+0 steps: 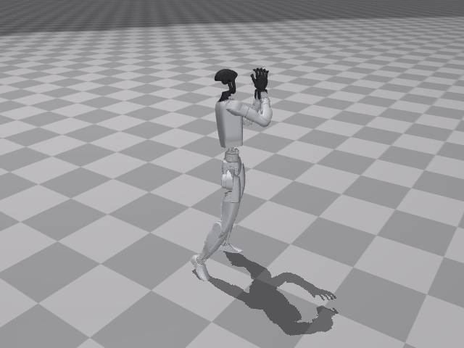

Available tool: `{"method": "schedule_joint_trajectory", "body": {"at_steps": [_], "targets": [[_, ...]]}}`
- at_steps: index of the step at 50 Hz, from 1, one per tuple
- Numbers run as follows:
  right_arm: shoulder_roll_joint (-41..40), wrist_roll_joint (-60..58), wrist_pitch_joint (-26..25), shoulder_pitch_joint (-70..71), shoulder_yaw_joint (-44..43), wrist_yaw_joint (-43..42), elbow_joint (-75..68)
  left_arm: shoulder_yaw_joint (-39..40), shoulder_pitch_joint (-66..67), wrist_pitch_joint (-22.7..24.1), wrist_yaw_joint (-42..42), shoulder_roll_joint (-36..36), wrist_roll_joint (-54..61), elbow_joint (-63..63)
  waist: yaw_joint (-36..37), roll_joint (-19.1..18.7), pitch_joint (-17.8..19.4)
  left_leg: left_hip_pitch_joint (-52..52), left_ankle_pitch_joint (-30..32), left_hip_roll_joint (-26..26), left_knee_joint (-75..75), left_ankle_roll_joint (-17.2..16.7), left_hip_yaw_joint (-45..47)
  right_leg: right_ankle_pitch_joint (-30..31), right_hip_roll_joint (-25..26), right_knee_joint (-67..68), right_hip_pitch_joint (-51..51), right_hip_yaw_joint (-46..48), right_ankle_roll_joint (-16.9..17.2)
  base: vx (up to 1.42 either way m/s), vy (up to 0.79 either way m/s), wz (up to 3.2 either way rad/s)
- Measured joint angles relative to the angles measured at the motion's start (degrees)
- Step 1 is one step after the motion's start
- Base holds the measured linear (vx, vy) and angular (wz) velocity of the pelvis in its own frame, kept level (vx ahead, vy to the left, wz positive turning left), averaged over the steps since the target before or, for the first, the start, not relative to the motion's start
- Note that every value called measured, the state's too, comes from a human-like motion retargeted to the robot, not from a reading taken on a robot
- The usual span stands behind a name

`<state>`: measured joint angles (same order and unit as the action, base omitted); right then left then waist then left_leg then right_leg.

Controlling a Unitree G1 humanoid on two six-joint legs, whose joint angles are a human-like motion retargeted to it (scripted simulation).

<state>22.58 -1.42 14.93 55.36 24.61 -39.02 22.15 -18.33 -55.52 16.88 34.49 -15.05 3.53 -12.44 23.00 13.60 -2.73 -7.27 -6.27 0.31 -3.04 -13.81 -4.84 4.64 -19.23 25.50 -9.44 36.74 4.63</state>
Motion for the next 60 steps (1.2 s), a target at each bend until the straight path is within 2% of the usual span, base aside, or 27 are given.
{"method": "schedule_joint_trajectory", "body": {"at_steps": [5, 7, 10, 13, 15, 19, 23, 27, 29, 31, 34, 38, 40, 42, 45, 48, 50, 53, 55, 58, 60], "targets": [[-3.72, 6.66, 0.66, 2.25, 3.73, 7.83, -2.03, -7.17, 0.63, 0.19, -6.38, -1.58, 0.95, -1.24, 1.66, -0.07, 0.04, 0.14, 0.15, 0.03, -0.09, -0.16, -2.07, 1.13, -0.03, -0.03, -1.12, 2.33, -0.43, 0.02, 0.02, 0.39], [-5.52, 5.09, 2.22, 2.05, 3.6, 5.63, -1.16, -9.13, 0.0, 1.01, -4.95, -3.54, -1.31, -2.13, 2.0, -0.06, 0.36, 0.26, 0.18, 0.07, -0.08, -0.18, -2.77, 1.49, -0.09, 0.21, -1.33, 3.16, -0.47, 0.0, 0.01, 0.34], [-6.98, 2.47, 3.42, -0.29, -1.48, 3.59, 1.58, -8.18, -0.04, 1.63, -3.85, -5.14, -2.82, -2.79, 3.06, -0.51, 0.42, 0.55, 0.24, 0.25, -0.11, -0.25, -4.02, 2.13, -0.1, 0.95, -1.3, 3.99, -0.86, -0.01, 0.02, 0.36], [-9.75, 1.98, 4.25, -1.36, -6.03, -2.51, 2.81, -5.04, -0.47, 0.6, 1.59, -5.89, -6.67, -1.59, 3.63, -0.79, 0.74, 0.75, 0.37, 0.44, -0.24, -0.26, -5.2, 2.78, -0.15, 2.19, -0.83, 3.69, -1.32, -0.02, 0.01, 0.37], [-11.26, 3.85, 3.42, -0.46, -6.05, -1.46, 2.02, -4.85, -0.87, -0.05, 1.19, -4.67, -5.66, -0.97, 3.69, -0.91, 0.96, 0.87, 0.49, 0.53, -0.37, -0.13, -6.04, 3.27, -0.23, 3.23, -0.29, 2.96, -1.73, -0.03, 0.01, 0.38], [-11.53, 4.22, -0.77, 4.82, -0.31, 8.68, -1.82, -8.47, -2.05, -0.03, -7.42, -5.39, 0.47, -0.81, 2.52, -0.66, 1.66, 1.06, 0.78, 0.51, -0.72, 0.21, -7.45, 4.09, -0.5, 5.66, 1.29, 0.26, -1.97, -0.04, 0.0, 0.34], [-8.74, 3.07, -0.27, 5.47, -1.82, 7.39, -3.04, -7.17, -2.06, 0.11, -7.34, -7.17, -0.65, 0.07, 2.3, -0.87, 2.03, 1.41, 1.3, 0.53, -1.28, 0.21, -8.69, 4.52, -0.35, 7.73, 3.14, -2.93, -1.99, -0.05, -0.01, 0.3], [-7.56, 3.63, 0.78, 4.41, -7.14, -0.12, -5.12, -2.92, -2.08, -0.71, 0.21, -5.56, -3.22, 1.52, 2.71, -1.22, 2.14, 1.63, 1.75, 0.6, -1.92, 0.01, -8.88, 3.72, 0.16, 8.89, 4.7, -5.88, -1.78, -0.06, -0.02, 0.08], [-7.74, 4.05, -0.04, 5.65, -6.09, 1.18, -6.46, -3.21, -2.96, -1.41, -0.11, -4.82, -3.06, 2.33, 2.54, -1.14, 2.1, 1.82, 1.78, 0.52, -1.96, -0.03, -8.44, 2.68, 0.39, 9.04, 5.31, -7.09, -1.5, -0.07, -0.03, -0.15], [-7.58, 4.36, -1.19, 8.0, -1.51, 5.91, -7.61, -5.92, -4.08, -1.38, -3.93, -4.19, -0.84, 3.03, 2.31, -1.04, 1.93, 2.06, 1.77, 0.42, -1.96, -0.09, -7.65, 1.29, 0.62, 8.77, 5.8, -8.0, -1.08, -0.07, -0.04, -0.33], [-7.98, 5.13, -0.85, 9.74, 2.65, 5.38, -8.42, -8.78, -5.13, -0.63, -5.94, -3.84, 1.71, 3.73, 1.96, -1.11, 1.51, 2.42, 1.77, 0.42, -1.96, -0.29, -5.85, -1.18, 1.17, 6.99, 6.0, -8.49, -0.1, -0.07, -0.05, -0.54], [-8.14, 5.67, 0.15, 8.28, -2.6, 3.19, -9.9, -5.42, -5.54, -1.13, -2.76, -5.88, -2.6, 4.56, 1.46, -1.24, 0.81, 2.74, 1.67, 0.31, -1.93, -0.68, -1.97, -5.08, 1.59, 2.84, 5.67, -7.5, 1.76, -0.08, -0.08, -0.88], [-8.07, 6.24, 0.26, 7.8, -5.18, -0.26, -11.07, -3.41, -6.12, -1.91, 1.94, -5.17, -4.19, 5.16, 1.4, -1.11, 0.73, 2.84, 1.6, 0.23, -1.9, -0.94, 0.47, -6.96, 1.65, 0.1, 5.21, -6.08, 2.61, -0.09, -0.1, -1.13], [-8.2, 6.35, -0.34, 8.19, -4.91, -1.2, -12.59, -3.7, -7.34, -2.85, 2.73, -3.86, -4.53, 6.16, 1.18, -1.0, 0.48, 2.96, 1.44, 0.15, -1.72, -1.02, 3.23, -8.47, 1.74, -3.0, 4.64, -4.25, 3.46, -0.1, -0.12, -1.27], [-9.16, 8.41, -1.65, 10.1, -0.09, 5.83, -14.32, -7.99, -9.81, -3.61, -3.9, -2.55, -2.06, 8.06, 0.25, -1.2, 0.2, 3.19, 1.0, 0.06, -1.09, -0.84, 7.68, -9.96, 2.04, -7.85, 3.81, -1.76, 4.68, -0.1, -0.13, -1.38], [-10.88, 11.0, -1.08, 9.16, 0.84, 4.71, -14.69, -10.0, -10.17, -3.99, -7.47, -3.11, 0.42, 7.39, -2.15, -1.93, -0.39, 3.51, 0.32, 0.18, 0.01, -0.09, 12.1, -9.98, 2.68, -12.36, 3.42, -1.07, 5.86, -0.1, -0.15, -1.4], [-10.13, 8.05, 0.33, 7.59, -1.58, -0.05, -13.88, -7.26, -9.6, -4.21, 1.55, -4.43, -8.14, 5.53, -3.95, -2.69, -0.43, 3.48, 0.05, 0.49, 0.6, 0.19, 15.13, -9.63, 3.25, -14.61, 3.59, -2.11, 6.58, -0.09, -0.16, -1.39], [-7.22, 7.62, 1.03, 5.61, -5.55, -3.65, -12.12, -3.93, -8.87, -6.21, 8.35, -3.09, -15.68, 2.09, -6.05, -4.19, 1.15, 2.75, -0.46, 1.29, 1.45, 0.9, 19.49, -8.86, 4.19, -16.58, 4.05, -5.4, 7.02, -0.08, -0.16, -1.35], [-7.1, 7.64, 1.06, 4.71, -6.23, -3.78, -11.19, -4.3, -8.46, -6.14, 7.71, -3.18, -16.1, 0.87, -8.63, -5.15, 1.61, 2.25, -0.88, 1.87, 2.06, 1.67, 22.35, -8.26, 4.82, -17.38, 4.68, -8.17, 7.46, -0.07, -0.16, -1.36], [-7.85, 9.95, -0.23, 5.64, -3.06, 3.52, -7.67, -9.45, -9.39, -5.21, -0.56, -3.03, -9.13, 2.35, -12.69, -6.85, 2.5, 1.33, -1.41, 2.76, 2.78, 3.04, 26.89, -7.57, 5.81, -17.67, 6.22, -13.03, 8.05, -0.05, -0.16, -1.4], [-8.51, 11.82, -0.16, 5.39, -1.17, 5.92, -5.1, -12.22, -9.61, -4.73, -2.74, -2.39, -5.83, 2.93, -15.48, -7.83, 2.84, 0.75, -1.68, 3.3, 3.17, 3.84, 29.81, -7.05, 6.56, -18.01, 7.2, -16.06, 8.62, -0.03, -0.15, -1.38]]}}
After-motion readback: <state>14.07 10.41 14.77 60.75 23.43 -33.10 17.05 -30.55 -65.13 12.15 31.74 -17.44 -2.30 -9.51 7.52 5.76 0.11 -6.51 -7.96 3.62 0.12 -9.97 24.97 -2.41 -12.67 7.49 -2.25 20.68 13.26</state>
